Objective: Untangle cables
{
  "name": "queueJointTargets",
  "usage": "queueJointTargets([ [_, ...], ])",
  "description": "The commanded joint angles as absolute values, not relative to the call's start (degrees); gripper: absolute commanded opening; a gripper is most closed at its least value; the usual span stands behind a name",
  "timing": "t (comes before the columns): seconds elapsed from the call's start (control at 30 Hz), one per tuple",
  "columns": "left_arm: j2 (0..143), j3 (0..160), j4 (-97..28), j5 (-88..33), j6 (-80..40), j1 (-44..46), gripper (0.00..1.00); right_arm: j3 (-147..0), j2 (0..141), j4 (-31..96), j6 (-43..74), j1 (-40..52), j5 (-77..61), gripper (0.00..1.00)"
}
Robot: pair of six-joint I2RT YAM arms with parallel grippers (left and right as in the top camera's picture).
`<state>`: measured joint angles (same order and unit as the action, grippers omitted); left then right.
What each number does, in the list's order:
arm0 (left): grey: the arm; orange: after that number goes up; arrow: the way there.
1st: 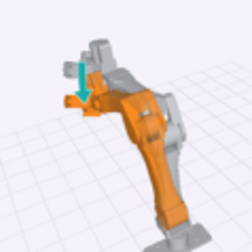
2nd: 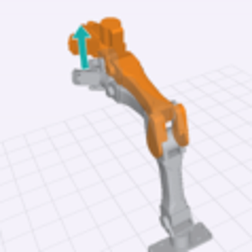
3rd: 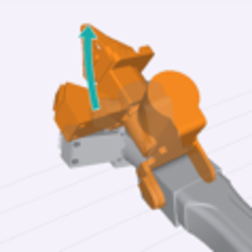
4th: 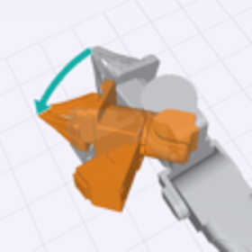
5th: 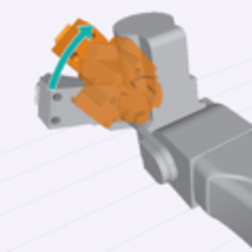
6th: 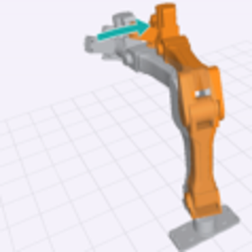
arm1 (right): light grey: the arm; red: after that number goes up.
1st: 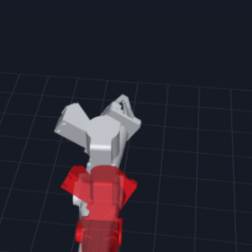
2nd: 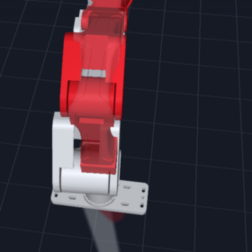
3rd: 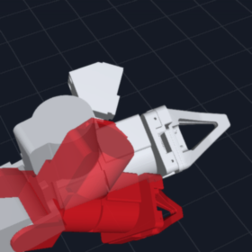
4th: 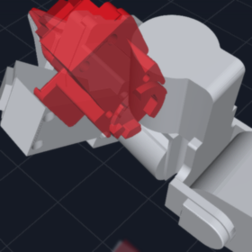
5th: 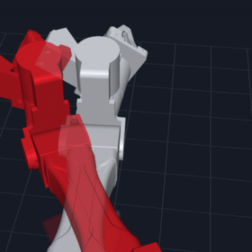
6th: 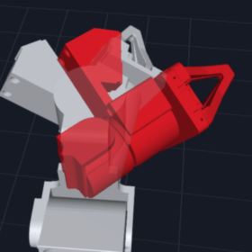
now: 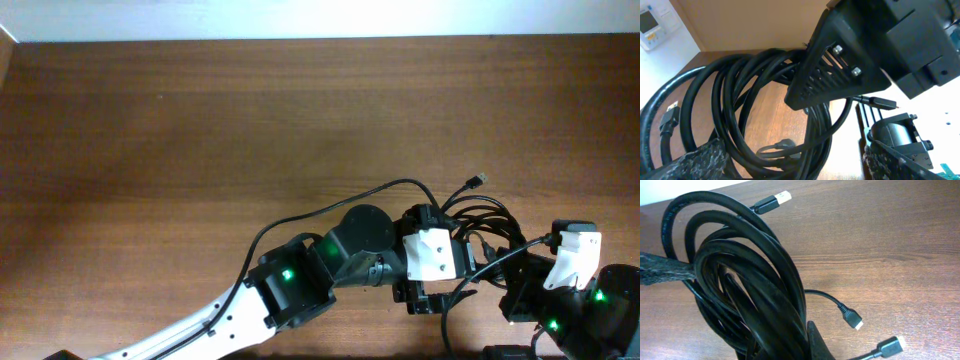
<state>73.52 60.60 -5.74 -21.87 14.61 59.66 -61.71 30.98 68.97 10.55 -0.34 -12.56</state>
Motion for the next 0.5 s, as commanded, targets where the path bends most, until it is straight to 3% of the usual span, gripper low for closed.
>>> queueJointTargets([
  [0.0, 74.26, 60.42, -5.56, -19.59, 15.07, 59.59, 0.91, -62.92, 31.07, 68.36, 10.7, -0.38, -15.27, 0.04],
  [0.23, 74.26, 60.42, -5.15, -17.56, 15.05, 59.59, 0.91, -62.92, 31.07, 68.31, 7.27, -0.38, -18.87, 0.04],
  [0.47, 74.26, 60.42, -4.75, -17.58, 14.83, 59.59, 0.74, -62.92, 31.07, 68.34, 7.27, -0.38, -18.83, 0.04],
])
